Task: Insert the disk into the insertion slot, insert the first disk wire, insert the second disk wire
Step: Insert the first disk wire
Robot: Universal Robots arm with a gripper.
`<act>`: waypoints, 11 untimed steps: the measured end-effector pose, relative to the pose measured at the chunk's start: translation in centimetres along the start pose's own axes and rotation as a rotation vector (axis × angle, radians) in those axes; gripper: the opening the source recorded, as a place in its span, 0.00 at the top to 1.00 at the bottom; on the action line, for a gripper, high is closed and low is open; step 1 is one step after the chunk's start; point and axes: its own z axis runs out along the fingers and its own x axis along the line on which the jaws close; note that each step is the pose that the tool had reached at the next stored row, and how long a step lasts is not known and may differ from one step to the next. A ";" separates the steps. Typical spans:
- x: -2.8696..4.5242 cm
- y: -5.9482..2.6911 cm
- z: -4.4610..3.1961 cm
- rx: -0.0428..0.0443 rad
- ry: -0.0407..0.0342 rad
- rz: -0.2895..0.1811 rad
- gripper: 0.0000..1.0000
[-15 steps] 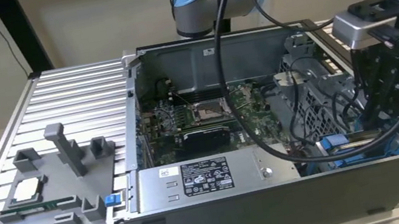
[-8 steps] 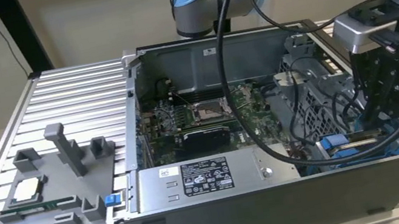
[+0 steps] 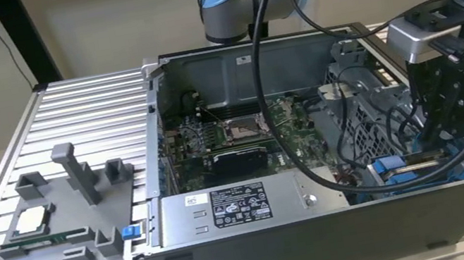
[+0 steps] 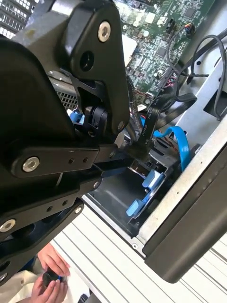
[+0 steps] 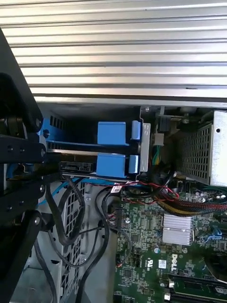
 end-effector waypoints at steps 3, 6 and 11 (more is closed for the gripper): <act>-0.01 0.01 0.18 0.0001 -0.0028 0.000 1.00; 0.00 0.00 0.38 0.0003 -0.0057 -0.002 1.00; -0.01 -0.31 0.55 0.0011 -0.0129 -0.024 1.00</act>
